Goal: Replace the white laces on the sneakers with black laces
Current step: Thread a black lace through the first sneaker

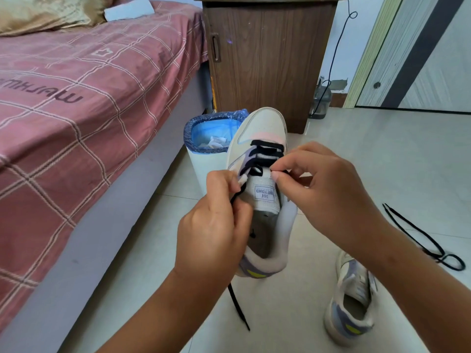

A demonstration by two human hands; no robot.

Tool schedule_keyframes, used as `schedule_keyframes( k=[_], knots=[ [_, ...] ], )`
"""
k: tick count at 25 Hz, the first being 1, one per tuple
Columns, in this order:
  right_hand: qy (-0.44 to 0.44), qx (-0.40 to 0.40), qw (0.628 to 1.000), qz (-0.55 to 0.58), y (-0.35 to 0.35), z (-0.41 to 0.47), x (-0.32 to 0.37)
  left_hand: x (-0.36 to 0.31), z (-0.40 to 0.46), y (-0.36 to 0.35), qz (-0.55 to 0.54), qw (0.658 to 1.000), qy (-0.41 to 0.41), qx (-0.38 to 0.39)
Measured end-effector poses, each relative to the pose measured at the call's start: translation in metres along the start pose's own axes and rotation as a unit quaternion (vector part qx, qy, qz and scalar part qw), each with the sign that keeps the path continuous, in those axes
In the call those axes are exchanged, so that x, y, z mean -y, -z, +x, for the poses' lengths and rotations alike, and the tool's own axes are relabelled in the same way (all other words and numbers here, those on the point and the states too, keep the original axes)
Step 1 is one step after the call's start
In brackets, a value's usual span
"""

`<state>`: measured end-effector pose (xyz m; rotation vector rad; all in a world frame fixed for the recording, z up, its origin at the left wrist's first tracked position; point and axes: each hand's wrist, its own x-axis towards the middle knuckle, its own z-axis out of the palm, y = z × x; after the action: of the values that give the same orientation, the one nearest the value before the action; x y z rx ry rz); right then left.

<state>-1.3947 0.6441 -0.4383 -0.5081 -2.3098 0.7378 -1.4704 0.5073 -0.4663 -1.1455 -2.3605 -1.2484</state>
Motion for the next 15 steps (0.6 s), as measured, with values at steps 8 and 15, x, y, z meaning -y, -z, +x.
schedule_keyframes(
  k=[8, 15],
  knots=[
    [-0.142, 0.094, 0.984, 0.055, 0.033, 0.007, 0.025, -0.007, 0.002, 0.011, -0.011, 1.000, 0.003, -0.001],
    [0.243, -0.075, 0.928, -0.272, 0.036, 0.001, 0.013, -0.012, 0.001, 0.019, -0.012, 1.000, 0.018, -0.021]
  ],
)
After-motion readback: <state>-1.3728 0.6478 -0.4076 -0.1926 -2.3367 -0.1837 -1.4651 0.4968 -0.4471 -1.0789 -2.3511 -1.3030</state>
